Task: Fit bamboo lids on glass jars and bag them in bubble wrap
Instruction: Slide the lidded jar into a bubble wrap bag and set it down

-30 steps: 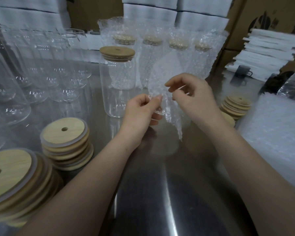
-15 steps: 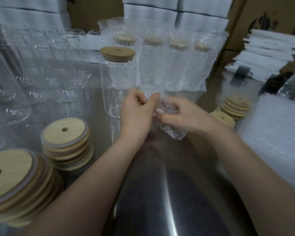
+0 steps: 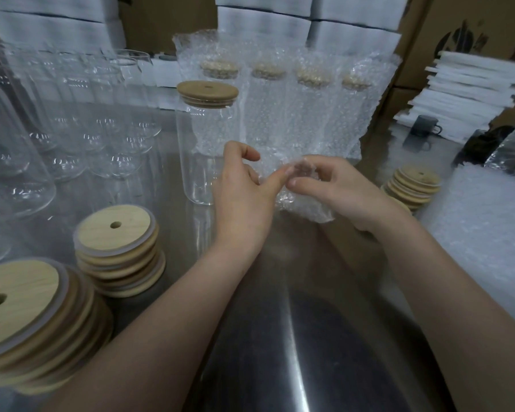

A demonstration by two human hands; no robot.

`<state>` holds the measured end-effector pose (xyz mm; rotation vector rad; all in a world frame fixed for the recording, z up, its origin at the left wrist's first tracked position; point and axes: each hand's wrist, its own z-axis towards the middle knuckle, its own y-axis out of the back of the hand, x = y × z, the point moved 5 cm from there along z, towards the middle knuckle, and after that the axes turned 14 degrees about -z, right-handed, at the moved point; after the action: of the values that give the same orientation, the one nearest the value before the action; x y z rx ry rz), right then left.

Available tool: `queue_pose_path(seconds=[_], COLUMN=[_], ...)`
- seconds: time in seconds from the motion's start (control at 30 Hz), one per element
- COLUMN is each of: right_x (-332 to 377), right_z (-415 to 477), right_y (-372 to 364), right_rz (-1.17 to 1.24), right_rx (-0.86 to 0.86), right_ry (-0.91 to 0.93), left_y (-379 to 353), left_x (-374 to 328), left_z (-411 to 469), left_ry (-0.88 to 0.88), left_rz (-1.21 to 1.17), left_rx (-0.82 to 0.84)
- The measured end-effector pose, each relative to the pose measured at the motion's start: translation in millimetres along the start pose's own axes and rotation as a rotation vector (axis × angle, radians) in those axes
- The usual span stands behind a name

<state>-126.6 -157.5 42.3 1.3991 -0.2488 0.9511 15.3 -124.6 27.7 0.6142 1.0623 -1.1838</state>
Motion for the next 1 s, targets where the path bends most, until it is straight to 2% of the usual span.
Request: queue_pose_path(seconds=[0.2, 0.4, 0.53, 0.7, 0.9, 1.0], right_x=[-4.5, 1.9, 1.8, 3.8, 26.5, 52.7], right_z=[2.7, -1.3, -2.6, -3.3, -5.3, 1.7], right_y=[1.7, 11.2, 18.1, 20.0, 23.6, 17.7], right_rz=[0.074, 0.096, 0.087, 0.017, -0.236, -0.163], right_rx=[-0.137, -0.39, -0.508, -0.596, -0.716, -0.649], right_ry=[-0.146, -0.116, -0.114, -0.098, -0.016, 0.098], left_y=[-2.8, -6.8, -5.2, -4.1, -4.9, -6.2], left_x=[4.2, 6.3, 6.2, 10.9, 15.8, 15.4], left_z=[0.5, -2.5, -3.6, -2.0, -4.0, -5.1], left_ry=[0.01, 0.017, 0.033, 0.09, 0.201, 0.255], left_rz=[0.084, 0.237, 0.293, 0.337, 0.286, 0.242], left_rx=[0.041, 0.137, 0.144, 0.138, 0.135, 0.136])
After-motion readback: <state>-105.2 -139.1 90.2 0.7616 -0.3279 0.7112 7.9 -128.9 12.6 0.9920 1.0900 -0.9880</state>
